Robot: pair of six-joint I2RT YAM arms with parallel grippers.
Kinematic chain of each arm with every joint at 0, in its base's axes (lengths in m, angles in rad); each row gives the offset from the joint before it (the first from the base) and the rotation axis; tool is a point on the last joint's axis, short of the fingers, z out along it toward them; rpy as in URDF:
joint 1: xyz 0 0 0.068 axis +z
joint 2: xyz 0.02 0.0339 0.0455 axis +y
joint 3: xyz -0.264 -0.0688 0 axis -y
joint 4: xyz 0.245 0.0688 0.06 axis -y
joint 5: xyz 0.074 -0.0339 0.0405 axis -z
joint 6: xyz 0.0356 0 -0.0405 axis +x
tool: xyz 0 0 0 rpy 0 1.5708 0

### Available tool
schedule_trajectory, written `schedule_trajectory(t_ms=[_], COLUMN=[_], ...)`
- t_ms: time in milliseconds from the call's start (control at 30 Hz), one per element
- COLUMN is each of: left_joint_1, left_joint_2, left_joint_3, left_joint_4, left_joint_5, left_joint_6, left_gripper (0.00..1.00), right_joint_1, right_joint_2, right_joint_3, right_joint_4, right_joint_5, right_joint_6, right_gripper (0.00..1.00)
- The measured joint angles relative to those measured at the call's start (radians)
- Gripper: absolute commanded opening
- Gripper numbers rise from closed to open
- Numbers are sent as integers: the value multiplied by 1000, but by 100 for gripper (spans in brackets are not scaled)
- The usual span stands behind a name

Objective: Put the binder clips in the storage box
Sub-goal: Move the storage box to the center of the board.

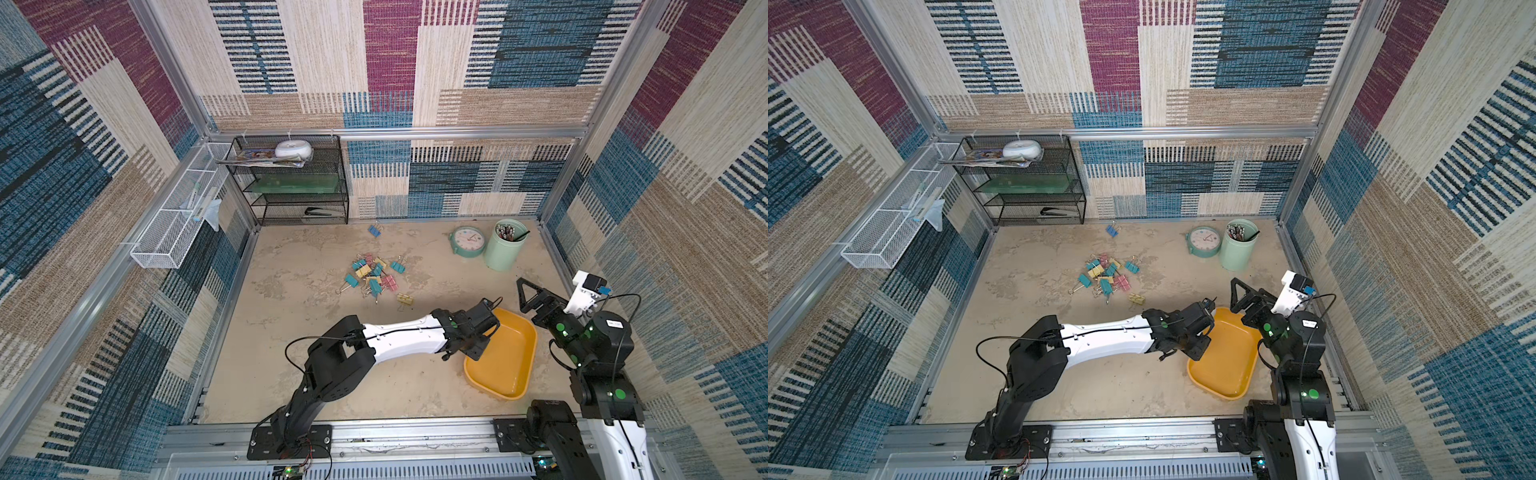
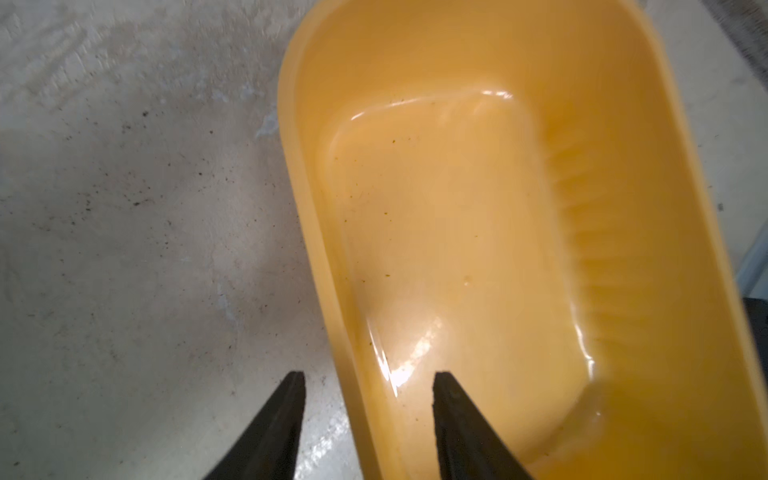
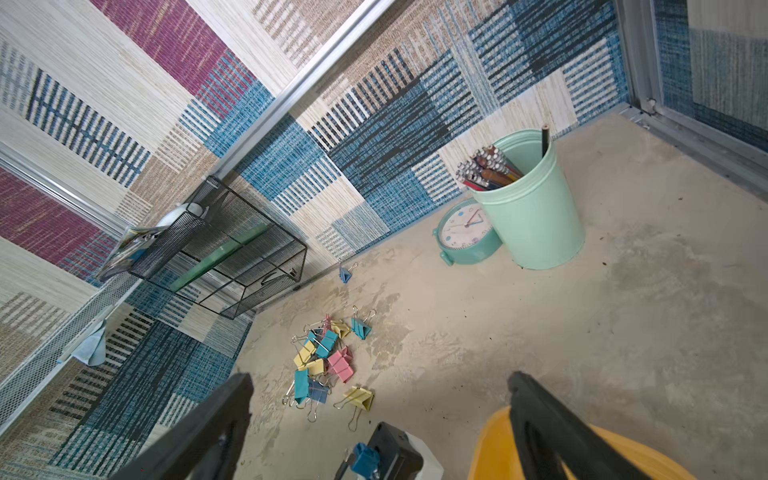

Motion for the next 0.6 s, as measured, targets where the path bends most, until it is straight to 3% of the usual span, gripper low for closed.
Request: schedule_trajectory(t_ms=[100, 267, 433, 600], left_joint_1=[13, 76, 192, 236], left_joint_2=[14, -49, -155, -203], left_joint_3=[14, -28, -106, -214], left_joint_4=[-37, -93, -195, -233], left_joint_5=[15, 46, 145, 190], left_joint_6=[26, 117, 341, 550], left_gripper=[13, 0, 3, 6], right_joint_1=[0, 0, 0, 0], right_joint_2=[12, 28, 73, 98], right_joint_3=[1, -1, -64, -182], right_joint_4=[-34, -64, -67, -45], right_joint_5=[-17, -39, -116, -199], right_joint_6=[-14, -50, -69, -50], right_gripper=[99, 100, 99, 97])
